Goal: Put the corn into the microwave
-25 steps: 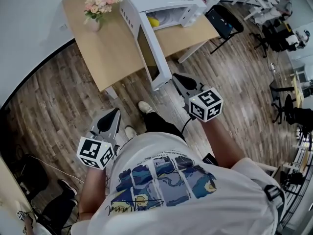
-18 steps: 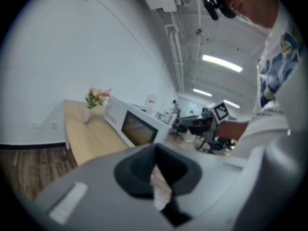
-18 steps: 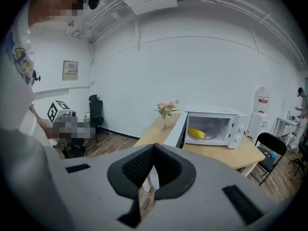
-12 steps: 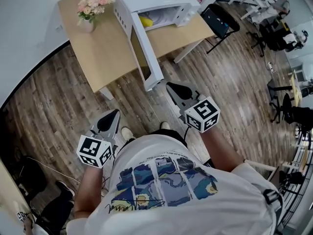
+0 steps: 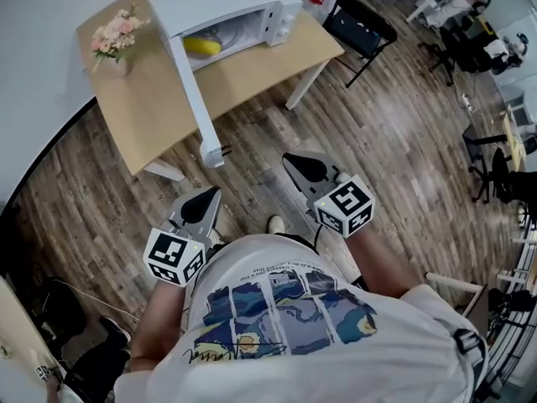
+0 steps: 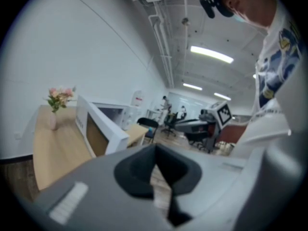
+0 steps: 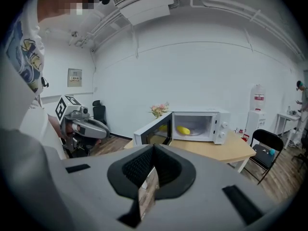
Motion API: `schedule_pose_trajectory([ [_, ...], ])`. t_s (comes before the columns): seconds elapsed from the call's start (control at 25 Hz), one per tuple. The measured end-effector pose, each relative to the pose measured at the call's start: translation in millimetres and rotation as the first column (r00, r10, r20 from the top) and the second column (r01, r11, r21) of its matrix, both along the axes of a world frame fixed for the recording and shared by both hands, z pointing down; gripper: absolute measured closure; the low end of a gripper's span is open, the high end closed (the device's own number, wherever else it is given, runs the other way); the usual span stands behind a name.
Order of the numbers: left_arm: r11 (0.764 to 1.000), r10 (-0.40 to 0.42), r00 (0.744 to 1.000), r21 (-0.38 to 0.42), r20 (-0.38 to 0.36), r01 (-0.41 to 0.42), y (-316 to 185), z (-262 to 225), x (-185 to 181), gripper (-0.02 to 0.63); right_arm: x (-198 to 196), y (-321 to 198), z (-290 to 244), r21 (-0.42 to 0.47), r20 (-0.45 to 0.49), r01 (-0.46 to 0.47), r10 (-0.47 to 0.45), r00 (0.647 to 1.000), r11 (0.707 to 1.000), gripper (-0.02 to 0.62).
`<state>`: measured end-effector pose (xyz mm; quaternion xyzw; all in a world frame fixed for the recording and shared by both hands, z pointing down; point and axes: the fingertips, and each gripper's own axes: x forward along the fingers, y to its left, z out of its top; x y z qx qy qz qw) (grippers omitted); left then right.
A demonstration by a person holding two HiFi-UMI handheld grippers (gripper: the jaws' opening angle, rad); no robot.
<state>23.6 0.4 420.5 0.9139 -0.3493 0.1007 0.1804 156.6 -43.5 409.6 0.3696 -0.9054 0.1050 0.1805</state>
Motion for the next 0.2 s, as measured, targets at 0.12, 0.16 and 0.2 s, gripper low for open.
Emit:
schedule_pose_trajectory([
  [0.12, 1.000, 0.013, 1.000, 0.006, -0.002, -0.013, -1.9, -5.4, 50.5, 0.598, 47.6, -1.2, 0.8, -0.002, 0.000, -0.009, 0.009, 1.000, 1.000, 0.588],
  [0.16, 1.000, 0.015, 1.000, 0.006, -0.002, -0.015, -3.0, -6.7, 66.7, 0.597, 63.4, -2.1, 0.7, -0.002, 0.001, -0.011, 0.011, 1.000, 1.000, 0.588],
  [0.2, 1.000, 0.017, 1.000, 0.007, -0.002, -0.017, -4.0, -8.0, 82.8, 0.598, 79.1, -3.1, 0.6, -0.001, 0.002, -0.014, 0.014, 1.000, 1.000, 0.588],
])
